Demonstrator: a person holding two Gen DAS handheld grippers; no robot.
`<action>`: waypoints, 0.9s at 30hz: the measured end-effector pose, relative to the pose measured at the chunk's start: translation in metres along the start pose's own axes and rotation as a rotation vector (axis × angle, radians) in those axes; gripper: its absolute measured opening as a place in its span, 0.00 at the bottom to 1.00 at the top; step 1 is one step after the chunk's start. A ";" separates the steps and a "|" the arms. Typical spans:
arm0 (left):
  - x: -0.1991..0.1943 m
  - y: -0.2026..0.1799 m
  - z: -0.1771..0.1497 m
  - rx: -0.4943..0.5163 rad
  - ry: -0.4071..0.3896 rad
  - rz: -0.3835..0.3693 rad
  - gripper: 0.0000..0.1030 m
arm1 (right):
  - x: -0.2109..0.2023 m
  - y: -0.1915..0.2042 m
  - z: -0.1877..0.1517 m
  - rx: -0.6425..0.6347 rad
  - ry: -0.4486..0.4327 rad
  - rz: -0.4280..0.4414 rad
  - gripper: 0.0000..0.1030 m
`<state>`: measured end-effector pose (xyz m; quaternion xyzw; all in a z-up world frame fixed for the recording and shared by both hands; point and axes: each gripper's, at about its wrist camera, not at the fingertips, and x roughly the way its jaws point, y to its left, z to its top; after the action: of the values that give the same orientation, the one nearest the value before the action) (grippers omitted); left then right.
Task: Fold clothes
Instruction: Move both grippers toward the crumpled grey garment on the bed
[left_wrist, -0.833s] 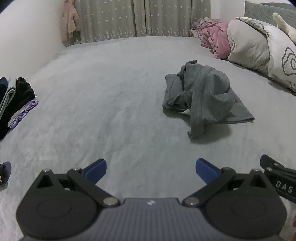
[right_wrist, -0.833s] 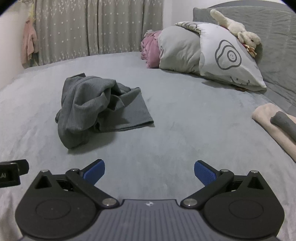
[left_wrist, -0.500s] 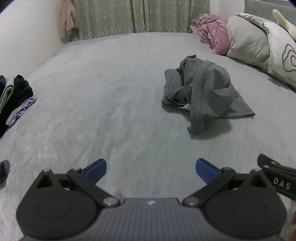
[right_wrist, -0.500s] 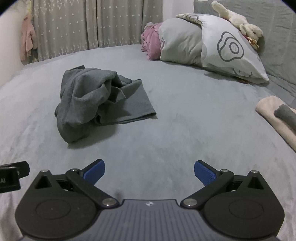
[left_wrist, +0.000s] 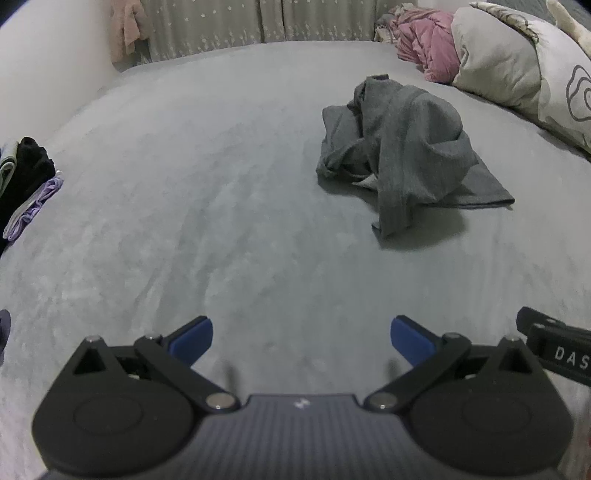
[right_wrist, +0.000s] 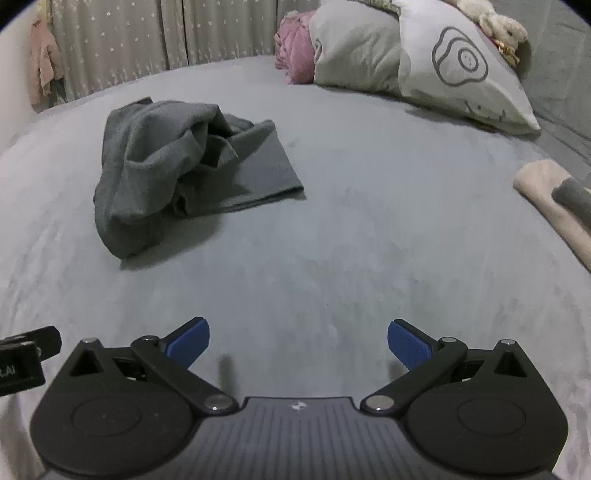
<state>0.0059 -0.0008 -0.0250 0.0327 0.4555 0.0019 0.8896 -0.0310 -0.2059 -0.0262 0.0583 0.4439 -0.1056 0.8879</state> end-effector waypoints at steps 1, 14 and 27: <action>0.001 0.000 0.000 -0.001 0.005 -0.002 1.00 | 0.002 -0.001 -0.001 0.004 0.012 0.002 1.00; 0.023 0.030 0.009 -0.100 0.127 -0.069 1.00 | 0.027 -0.012 -0.016 -0.074 0.061 0.059 1.00; 0.034 0.033 0.022 -0.007 0.013 0.042 1.00 | 0.038 0.005 0.008 -0.162 0.013 0.099 1.00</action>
<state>0.0441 0.0317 -0.0382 0.0391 0.4606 0.0226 0.8865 -0.0019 -0.2076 -0.0517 0.0089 0.4533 -0.0250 0.8910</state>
